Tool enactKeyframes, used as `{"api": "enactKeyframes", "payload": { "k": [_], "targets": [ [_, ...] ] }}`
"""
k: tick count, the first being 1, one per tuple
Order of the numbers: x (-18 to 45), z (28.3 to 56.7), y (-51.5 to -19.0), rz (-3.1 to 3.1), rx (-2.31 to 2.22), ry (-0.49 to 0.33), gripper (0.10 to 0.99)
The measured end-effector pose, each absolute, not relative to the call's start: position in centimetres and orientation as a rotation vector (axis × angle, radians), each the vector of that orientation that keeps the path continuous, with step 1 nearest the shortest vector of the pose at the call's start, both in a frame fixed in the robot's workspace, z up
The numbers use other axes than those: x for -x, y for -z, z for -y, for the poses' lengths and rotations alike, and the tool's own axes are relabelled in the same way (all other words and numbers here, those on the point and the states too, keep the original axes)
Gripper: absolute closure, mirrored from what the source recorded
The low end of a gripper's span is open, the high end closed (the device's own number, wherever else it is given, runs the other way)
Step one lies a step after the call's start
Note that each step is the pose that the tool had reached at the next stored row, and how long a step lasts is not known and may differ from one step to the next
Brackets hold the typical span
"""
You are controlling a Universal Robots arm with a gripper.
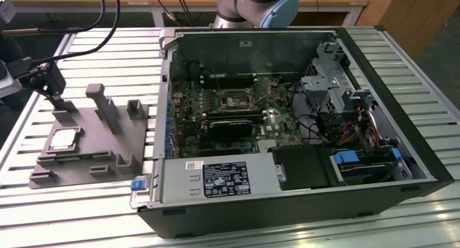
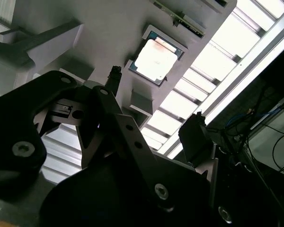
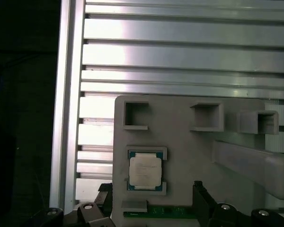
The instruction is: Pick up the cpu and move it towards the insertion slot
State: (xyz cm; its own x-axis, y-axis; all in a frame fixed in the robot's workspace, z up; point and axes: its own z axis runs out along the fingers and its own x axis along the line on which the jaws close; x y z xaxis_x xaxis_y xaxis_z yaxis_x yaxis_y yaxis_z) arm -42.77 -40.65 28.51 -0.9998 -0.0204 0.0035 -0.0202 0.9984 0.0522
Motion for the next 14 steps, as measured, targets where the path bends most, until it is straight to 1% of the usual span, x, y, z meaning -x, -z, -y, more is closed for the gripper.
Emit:
{"api": "enactKeyframes", "payload": {
  "k": [14],
  "targets": [
    [42.77,40.66,-28.06,3.136,-0.032,0.09,0.322]
  ]
}}
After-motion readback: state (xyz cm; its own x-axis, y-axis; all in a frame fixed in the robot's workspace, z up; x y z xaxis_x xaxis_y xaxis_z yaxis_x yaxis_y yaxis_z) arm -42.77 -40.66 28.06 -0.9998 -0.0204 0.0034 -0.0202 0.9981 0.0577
